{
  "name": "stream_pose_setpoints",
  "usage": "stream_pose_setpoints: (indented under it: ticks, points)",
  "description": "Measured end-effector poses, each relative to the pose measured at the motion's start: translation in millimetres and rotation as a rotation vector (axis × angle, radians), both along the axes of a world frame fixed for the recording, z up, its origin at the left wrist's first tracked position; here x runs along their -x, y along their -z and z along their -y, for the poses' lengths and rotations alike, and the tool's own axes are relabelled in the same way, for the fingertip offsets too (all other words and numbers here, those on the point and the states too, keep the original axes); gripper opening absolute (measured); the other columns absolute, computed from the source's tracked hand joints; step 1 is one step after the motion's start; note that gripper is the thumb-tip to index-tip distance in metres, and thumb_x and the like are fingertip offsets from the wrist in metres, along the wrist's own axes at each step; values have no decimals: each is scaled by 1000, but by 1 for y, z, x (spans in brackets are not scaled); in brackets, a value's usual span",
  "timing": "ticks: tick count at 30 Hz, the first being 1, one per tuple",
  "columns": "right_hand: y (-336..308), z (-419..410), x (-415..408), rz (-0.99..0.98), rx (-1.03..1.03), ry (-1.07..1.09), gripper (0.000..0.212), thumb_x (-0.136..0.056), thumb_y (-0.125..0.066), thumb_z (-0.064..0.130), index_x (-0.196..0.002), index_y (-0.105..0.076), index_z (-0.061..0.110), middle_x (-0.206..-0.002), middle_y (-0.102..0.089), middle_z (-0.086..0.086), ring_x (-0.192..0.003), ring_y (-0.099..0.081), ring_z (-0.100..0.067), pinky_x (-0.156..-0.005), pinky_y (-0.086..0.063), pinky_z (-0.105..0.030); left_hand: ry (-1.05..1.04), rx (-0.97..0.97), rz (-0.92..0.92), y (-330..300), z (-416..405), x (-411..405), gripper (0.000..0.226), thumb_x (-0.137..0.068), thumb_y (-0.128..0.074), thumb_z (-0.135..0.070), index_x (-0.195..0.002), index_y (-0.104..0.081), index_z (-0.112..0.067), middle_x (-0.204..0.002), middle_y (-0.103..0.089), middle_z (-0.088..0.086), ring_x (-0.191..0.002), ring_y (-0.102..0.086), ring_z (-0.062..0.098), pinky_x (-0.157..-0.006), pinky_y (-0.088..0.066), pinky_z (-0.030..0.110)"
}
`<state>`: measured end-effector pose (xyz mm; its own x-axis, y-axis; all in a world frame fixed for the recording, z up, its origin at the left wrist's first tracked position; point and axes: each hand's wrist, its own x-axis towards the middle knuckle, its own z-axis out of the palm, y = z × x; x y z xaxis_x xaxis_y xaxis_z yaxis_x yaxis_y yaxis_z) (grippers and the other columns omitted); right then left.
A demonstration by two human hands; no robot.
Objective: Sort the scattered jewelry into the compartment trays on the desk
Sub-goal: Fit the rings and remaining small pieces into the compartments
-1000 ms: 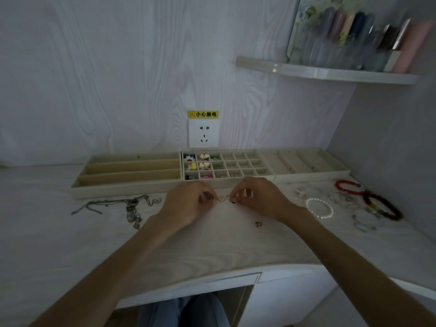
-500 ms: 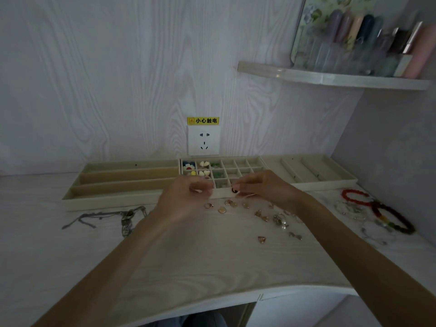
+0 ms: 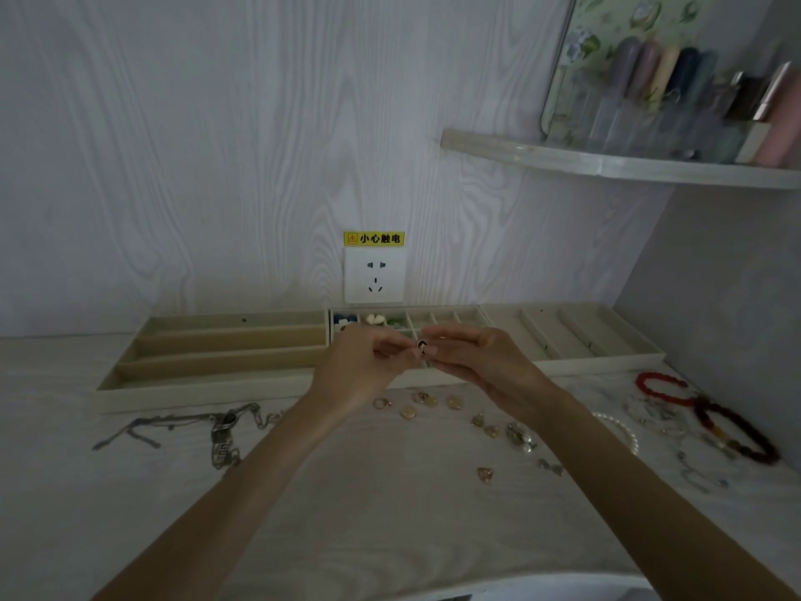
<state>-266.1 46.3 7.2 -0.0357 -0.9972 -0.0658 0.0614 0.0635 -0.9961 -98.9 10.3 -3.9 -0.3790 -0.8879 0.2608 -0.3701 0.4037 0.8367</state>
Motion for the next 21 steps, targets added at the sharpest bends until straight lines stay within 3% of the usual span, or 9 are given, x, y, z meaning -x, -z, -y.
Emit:
stream_pose_setpoints:
  ticks: [5, 9, 14, 17, 21]
  points:
    - [1, 12, 0, -4, 58, 106, 18, -76, -72, 2, -92, -71, 10, -91, -73, -8, -84, -70, -15, -74, -56, -19, -47, -60, 3, 2, 13, 14, 12, -84, -65, -29, -73, -70, -30, -52, -60, -24, -56, -55, -10, -58, -38, 13]
    - [-3, 23, 3, -147, -24, 111, 12, -79, -72, 18, -90, -74, 13, -85, -74, -3, -69, -68, -8, -61, -51, -14, -46, -51, -93, 7, 21, 18, 6, -82, -67, -31, -81, -72, -29, -77, -69, -18, -75, -64, -4, -73, -51, 23]
    - [-13, 42, 2, -364, 53, 150, 13, -80, -71, 23, -91, -74, 16, -79, -74, 0, -64, -65, -4, -62, -54, -14, -8, 47, -84, 4, 42, 14, 13, -85, -67, -29, -94, -74, -22, -84, -69, -15, -81, -65, -2, -78, -50, 17]
    - [-21, 55, 0, -401, 101, 146, 9, -80, -72, 19, -88, -74, 19, -75, -72, 3, -60, -63, -2, -58, -52, -13, 40, 91, 24, -10, 60, 5, 12, -85, -66, -32, -92, -74, -26, -81, -69, -17, -76, -62, -5, -75, -47, 16]
    - [-23, 73, 6, -561, 191, 145, 6, -79, -73, 18, -85, -74, 19, -73, -71, 6, -55, -60, 3, -55, -47, -9, -30, 53, 322, -15, 81, -16, 15, -82, -69, -36, -96, -71, -30, -92, -68, -15, -85, -62, 2, -86, -49, 30]
